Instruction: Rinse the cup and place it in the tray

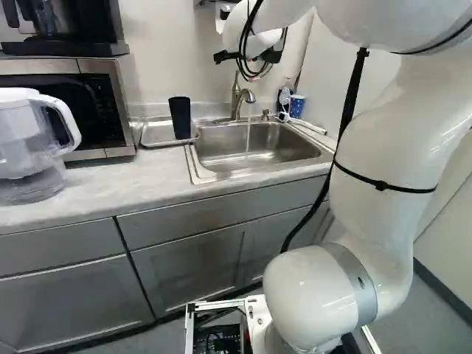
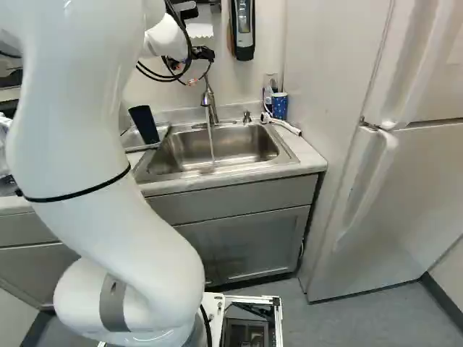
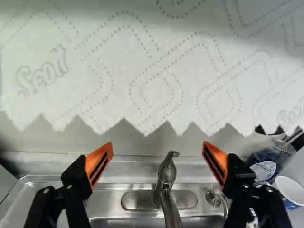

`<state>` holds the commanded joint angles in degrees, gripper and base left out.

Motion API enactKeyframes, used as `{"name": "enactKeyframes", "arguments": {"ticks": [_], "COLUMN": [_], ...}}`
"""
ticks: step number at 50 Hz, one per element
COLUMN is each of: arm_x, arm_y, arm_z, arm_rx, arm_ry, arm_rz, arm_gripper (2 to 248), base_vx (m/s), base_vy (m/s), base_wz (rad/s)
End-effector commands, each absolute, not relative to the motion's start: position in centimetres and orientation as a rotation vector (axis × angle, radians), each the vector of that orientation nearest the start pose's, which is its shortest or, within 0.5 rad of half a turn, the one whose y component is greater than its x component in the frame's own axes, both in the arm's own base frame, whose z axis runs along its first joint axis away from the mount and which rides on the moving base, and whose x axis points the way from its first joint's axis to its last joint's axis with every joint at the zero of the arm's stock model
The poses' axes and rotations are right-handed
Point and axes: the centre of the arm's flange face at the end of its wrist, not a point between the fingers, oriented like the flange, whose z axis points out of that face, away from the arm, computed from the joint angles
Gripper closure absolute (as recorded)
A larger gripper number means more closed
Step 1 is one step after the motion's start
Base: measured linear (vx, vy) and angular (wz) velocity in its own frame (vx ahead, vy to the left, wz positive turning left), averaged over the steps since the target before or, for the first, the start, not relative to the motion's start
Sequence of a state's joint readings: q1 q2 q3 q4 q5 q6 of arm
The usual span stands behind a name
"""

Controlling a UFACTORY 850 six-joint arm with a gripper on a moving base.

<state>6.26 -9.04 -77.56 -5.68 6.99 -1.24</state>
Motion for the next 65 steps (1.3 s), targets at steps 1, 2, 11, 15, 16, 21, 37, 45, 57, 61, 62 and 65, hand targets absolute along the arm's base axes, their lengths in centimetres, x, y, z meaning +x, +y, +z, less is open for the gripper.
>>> {"name": "enactKeyframes", "arguments": {"ticks": [1, 2, 11, 15, 16, 21, 37, 45, 57, 61, 62, 65], "arm_x": [59.7, 59.7, 60.2, 60.5, 60.6, 61.1, 63.1, 64.0, 64.2, 64.2, 64.2, 64.2], "arm_y": [6.6, 6.6, 6.6, 6.6, 6.7, 6.7, 7.1, 7.9, 9.1, 9.2, 9.2, 9.2], "arm_z": [71.0, 71.0, 70.9, 70.8, 70.8, 70.7, 70.3, 70.1, 69.8, 69.8, 69.8, 69.7], "arm_rx": [-2.465, -2.466, -2.475, -2.48, -2.481, -2.486, -2.507, -2.513, -2.524, -2.531, -2.533, -2.539], "arm_ry": [-0.295, -0.295, -0.295, -0.294, -0.294, -0.293, -0.299, -0.312, -0.335, -0.337, -0.337, -0.337], "arm_rz": [-1.92, -1.919, -1.909, -1.905, -1.904, -1.898, -1.869, -1.85, -1.816, -1.806, -1.804, -1.796], "arm_gripper": [3, 3, 3, 3, 3, 3, 3, 3, 3, 3, 3, 3], "base_vx": [0.0, 0.0, 0.0, 0.0, 0.0, 0.0, 0.0, 0.0, 0.0, 0.0, 0.0, 0.0], "base_vy": [0.0, 0.0, 0.0, 0.0, 0.0, 0.0, 0.0, 0.0, 0.0, 0.0, 0.0, 0.0], "base_wz": [0.0, 0.0, 0.0, 0.0, 0.0, 0.0, 0.0, 0.0, 0.0, 0.0, 0.0, 0.0]}}
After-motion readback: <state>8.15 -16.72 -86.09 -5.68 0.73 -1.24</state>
